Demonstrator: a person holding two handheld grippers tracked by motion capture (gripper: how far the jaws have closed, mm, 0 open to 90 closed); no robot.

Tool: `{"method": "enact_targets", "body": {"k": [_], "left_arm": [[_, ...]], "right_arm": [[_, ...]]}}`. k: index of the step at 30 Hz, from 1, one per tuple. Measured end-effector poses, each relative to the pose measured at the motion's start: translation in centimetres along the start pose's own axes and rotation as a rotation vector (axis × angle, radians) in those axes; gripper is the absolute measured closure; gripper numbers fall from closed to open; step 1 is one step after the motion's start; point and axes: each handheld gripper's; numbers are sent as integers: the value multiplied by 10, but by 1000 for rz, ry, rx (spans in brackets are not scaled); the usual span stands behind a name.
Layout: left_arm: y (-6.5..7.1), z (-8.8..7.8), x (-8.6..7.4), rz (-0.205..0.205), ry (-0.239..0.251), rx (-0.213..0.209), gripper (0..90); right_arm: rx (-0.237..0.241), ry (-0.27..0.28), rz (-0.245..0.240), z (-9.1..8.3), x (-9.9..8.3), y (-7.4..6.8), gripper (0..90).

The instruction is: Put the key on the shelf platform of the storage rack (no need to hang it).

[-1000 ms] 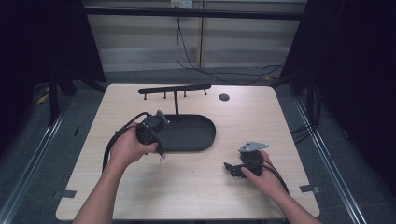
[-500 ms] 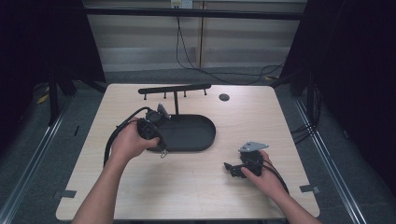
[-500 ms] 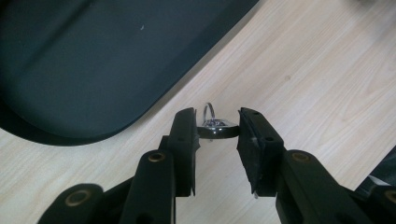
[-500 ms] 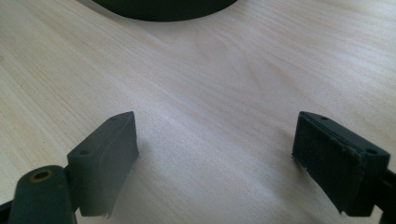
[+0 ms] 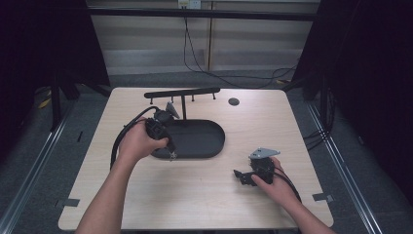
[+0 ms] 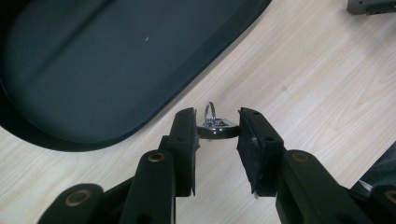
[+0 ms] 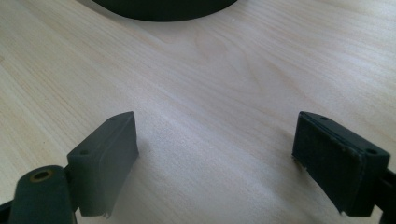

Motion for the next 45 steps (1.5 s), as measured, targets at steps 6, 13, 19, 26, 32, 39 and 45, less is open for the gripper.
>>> {"method": "enact_targets", "body": {"k": [6,13,19,26,32,39,45], "left_arm": [[-2,-2,2,-13,7,7,675],[-2,-4,6,-16,6,6,675],[-4,-5,9,-27,10,2,675],[-5,-10,15,-25,14,9,675],[-5,-10,22,-25,15,22,675],[-13,-1,27,-35,8,14,675],[-18,1,29,-45,34,31,675]], "right_arm": [[-1,-1,3,0,0,0,137],[0,0,-1,0,0,0,137],[0,-1,1,0,0,0,137],[0,-1,2,0,0,0,137],[0,-1,2,0,0,0,137],[0,-1,2,0,0,0,137],[0,-1,1,0,0,0,137]]}}
Point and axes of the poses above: each handheld gripper's, and its own axes: z roughly forward along the jaws, x roughly out of its top, y roughly to its right, and after that the axes turned 9 degrees about z, right-handed
